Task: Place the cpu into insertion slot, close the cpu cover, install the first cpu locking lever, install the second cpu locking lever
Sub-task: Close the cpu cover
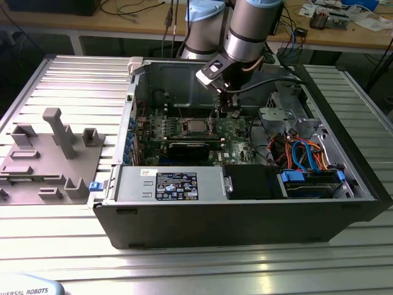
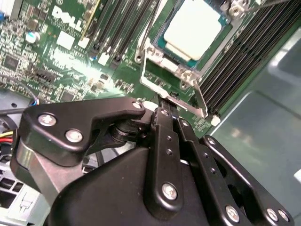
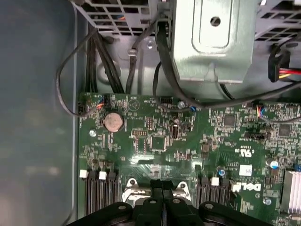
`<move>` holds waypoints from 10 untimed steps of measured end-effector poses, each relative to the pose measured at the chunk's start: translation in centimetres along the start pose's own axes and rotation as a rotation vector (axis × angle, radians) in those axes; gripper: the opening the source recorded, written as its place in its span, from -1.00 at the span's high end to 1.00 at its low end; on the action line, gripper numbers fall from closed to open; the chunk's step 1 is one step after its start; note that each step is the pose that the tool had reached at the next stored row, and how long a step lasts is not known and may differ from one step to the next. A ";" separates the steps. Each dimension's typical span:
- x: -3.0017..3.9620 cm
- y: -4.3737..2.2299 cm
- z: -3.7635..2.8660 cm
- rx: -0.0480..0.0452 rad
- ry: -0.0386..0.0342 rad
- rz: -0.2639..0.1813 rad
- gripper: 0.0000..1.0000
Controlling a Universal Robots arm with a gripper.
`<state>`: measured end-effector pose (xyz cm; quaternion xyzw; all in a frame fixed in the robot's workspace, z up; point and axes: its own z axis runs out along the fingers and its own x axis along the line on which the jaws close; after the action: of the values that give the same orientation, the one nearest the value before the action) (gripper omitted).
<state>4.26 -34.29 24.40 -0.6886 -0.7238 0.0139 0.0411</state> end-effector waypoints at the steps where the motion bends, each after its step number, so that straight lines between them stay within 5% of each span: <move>1: 0.02 -0.33 0.04 0.0000 0.0000 0.000 0.79; 10: 0.08 -1.83 0.33 0.0000 -0.0001 0.000 0.79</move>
<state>2.41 -34.29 24.22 -0.6886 -0.7239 0.0139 0.0411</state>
